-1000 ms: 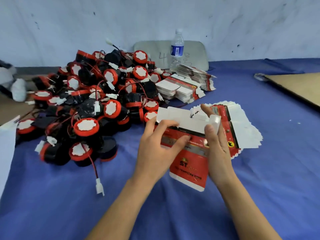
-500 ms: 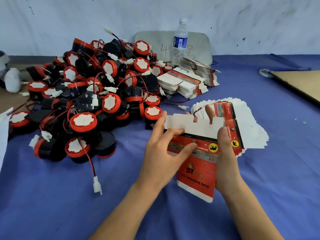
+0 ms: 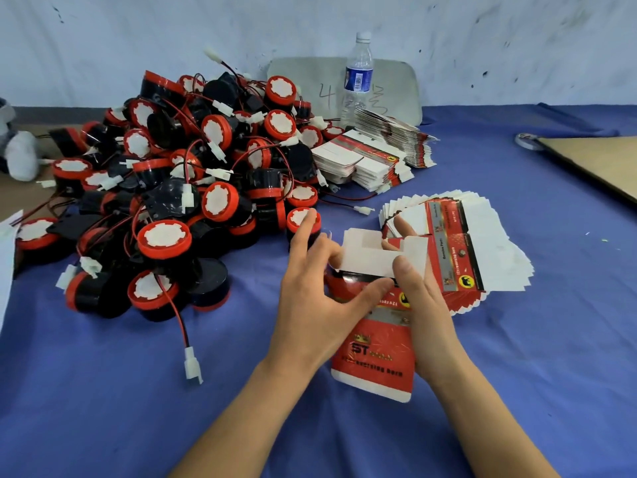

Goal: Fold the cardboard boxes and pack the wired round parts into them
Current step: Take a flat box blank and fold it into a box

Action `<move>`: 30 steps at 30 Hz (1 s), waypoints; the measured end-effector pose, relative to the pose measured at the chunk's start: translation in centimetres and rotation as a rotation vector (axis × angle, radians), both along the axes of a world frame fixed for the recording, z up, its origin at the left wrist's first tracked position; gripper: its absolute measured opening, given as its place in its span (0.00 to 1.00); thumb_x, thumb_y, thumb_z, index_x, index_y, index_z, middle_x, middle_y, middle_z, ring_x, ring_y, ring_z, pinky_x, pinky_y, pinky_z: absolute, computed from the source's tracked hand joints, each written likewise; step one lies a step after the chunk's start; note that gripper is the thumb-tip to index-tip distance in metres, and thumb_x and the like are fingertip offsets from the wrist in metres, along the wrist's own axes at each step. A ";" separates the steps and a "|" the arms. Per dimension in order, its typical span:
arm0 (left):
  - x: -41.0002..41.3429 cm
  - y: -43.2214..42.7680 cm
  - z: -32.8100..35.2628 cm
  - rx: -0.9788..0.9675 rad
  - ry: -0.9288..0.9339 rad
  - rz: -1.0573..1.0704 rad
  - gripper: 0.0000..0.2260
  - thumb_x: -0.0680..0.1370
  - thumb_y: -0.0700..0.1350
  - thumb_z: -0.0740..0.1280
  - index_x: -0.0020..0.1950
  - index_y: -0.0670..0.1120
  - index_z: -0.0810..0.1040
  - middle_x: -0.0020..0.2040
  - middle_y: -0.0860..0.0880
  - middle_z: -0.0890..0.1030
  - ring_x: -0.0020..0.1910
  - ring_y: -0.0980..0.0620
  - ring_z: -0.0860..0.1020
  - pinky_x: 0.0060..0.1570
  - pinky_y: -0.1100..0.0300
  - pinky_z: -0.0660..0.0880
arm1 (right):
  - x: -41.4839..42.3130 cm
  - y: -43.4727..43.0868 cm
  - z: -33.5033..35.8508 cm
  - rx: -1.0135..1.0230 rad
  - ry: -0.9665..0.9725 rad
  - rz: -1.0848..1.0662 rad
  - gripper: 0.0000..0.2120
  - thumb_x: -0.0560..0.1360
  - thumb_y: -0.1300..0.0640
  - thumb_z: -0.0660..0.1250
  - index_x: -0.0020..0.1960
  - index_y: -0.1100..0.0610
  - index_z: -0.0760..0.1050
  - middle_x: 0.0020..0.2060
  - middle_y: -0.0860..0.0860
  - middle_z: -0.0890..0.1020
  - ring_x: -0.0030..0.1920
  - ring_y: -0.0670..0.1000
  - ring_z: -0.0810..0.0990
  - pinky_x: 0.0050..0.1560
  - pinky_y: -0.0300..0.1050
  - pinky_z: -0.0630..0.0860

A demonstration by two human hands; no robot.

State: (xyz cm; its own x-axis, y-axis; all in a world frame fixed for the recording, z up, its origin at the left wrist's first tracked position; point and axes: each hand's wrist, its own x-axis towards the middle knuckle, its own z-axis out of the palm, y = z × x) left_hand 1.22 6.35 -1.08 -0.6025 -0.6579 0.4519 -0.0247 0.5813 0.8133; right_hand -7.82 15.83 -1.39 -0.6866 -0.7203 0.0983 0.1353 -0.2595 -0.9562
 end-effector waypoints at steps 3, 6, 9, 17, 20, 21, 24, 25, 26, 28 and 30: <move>0.2 0.6 0.7 0.212 0.102 -0.093 0.22 0.67 0.58 0.75 0.55 0.60 0.68 0.65 0.59 0.74 0.56 0.60 0.78 0.48 0.58 0.79 | -0.1 -0.6 -0.1 0.057 0.217 -0.193 0.33 0.66 0.38 0.67 0.70 0.38 0.62 0.66 0.42 0.73 0.64 0.43 0.75 0.63 0.48 0.75; 0.3 1.3 0.7 0.500 0.255 -0.327 0.19 0.72 0.47 0.73 0.58 0.56 0.70 0.52 0.49 0.84 0.44 0.51 0.84 0.41 0.58 0.81 | -0.7 -0.7 -0.1 0.067 0.348 -0.376 0.36 0.69 0.36 0.59 0.75 0.45 0.58 0.70 0.35 0.64 0.71 0.37 0.64 0.72 0.45 0.64; 0.5 1.1 1.5 0.708 0.252 -0.407 0.07 0.72 0.51 0.73 0.49 0.55 0.83 0.43 0.49 0.86 0.41 0.51 0.85 0.38 0.61 0.80 | -0.9 -0.3 0.1 -0.007 0.366 -0.423 0.33 0.71 0.40 0.62 0.73 0.48 0.61 0.70 0.40 0.69 0.68 0.44 0.71 0.66 0.49 0.72; 0.1 0.2 0.7 1.070 0.143 -0.474 0.15 0.63 0.57 0.75 0.44 0.50 0.86 0.45 0.44 0.86 0.41 0.47 0.85 0.40 0.53 0.82 | -1.1 0.1 0.0 -0.017 0.192 -0.143 0.28 0.71 0.44 0.67 0.69 0.51 0.70 0.47 0.46 0.84 0.45 0.46 0.84 0.41 0.39 0.80; 0.1 -0.2 0.7 0.985 0.179 -0.392 0.15 0.63 0.58 0.76 0.44 0.51 0.86 0.45 0.44 0.86 0.41 0.47 0.85 0.39 0.55 0.81 | -1.2 0.2 0.2 0.030 0.219 -0.226 0.36 0.65 0.40 0.69 0.72 0.45 0.66 0.65 0.49 0.77 0.61 0.49 0.79 0.56 0.48 0.78; 0.2 -0.4 0.6 0.935 0.193 -0.356 0.15 0.64 0.58 0.75 0.46 0.52 0.85 0.46 0.45 0.86 0.42 0.47 0.85 0.39 0.56 0.81 | -1.3 0.2 0.2 0.052 0.260 -0.269 0.39 0.65 0.40 0.69 0.73 0.44 0.63 0.70 0.49 0.71 0.67 0.49 0.73 0.64 0.53 0.74; 0.1 -0.3 0.5 0.760 0.191 -0.336 0.22 0.69 0.60 0.71 0.60 0.54 0.78 0.53 0.49 0.84 0.50 0.49 0.83 0.46 0.57 0.80 | -1.0 0.2 0.3 0.041 0.329 -0.222 0.44 0.64 0.41 0.70 0.75 0.43 0.55 0.72 0.47 0.68 0.70 0.46 0.70 0.69 0.52 0.69; 0.1 -0.1 0.4 0.709 0.158 -0.356 0.28 0.69 0.62 0.69 0.67 0.54 0.72 0.56 0.50 0.83 0.53 0.52 0.82 0.48 0.59 0.79 | -0.8 0.2 0.4 0.031 0.303 -0.158 0.44 0.64 0.43 0.71 0.75 0.44 0.55 0.69 0.47 0.72 0.66 0.45 0.74 0.66 0.49 0.73; 0.0 0.2 0.2 0.663 0.118 -0.375 0.34 0.69 0.63 0.68 0.72 0.55 0.66 0.59 0.53 0.82 0.55 0.55 0.81 0.48 0.63 0.78 | -0.5 0.3 0.4 0.032 0.271 -0.087 0.43 0.64 0.43 0.71 0.75 0.47 0.59 0.66 0.46 0.75 0.63 0.46 0.77 0.62 0.48 0.75; -0.2 0.4 -0.1 0.614 0.069 -0.393 0.45 0.65 0.69 0.70 0.77 0.59 0.55 0.65 0.57 0.76 0.60 0.62 0.78 0.49 0.68 0.76 | 0.0 0.4 0.5 0.040 0.205 0.032 0.35 0.65 0.44 0.70 0.70 0.51 0.71 0.67 0.49 0.76 0.62 0.50 0.79 0.60 0.54 0.77; -0.2 0.3 -0.1 0.627 0.072 -0.393 0.52 0.59 0.73 0.70 0.77 0.62 0.50 0.70 0.61 0.68 0.64 0.66 0.73 0.53 0.71 0.74 | 0.0 0.7 0.8 -0.016 0.056 0.131 0.20 0.68 0.45 0.69 0.59 0.46 0.80 0.66 0.56 0.76 0.59 0.52 0.81 0.55 0.52 0.79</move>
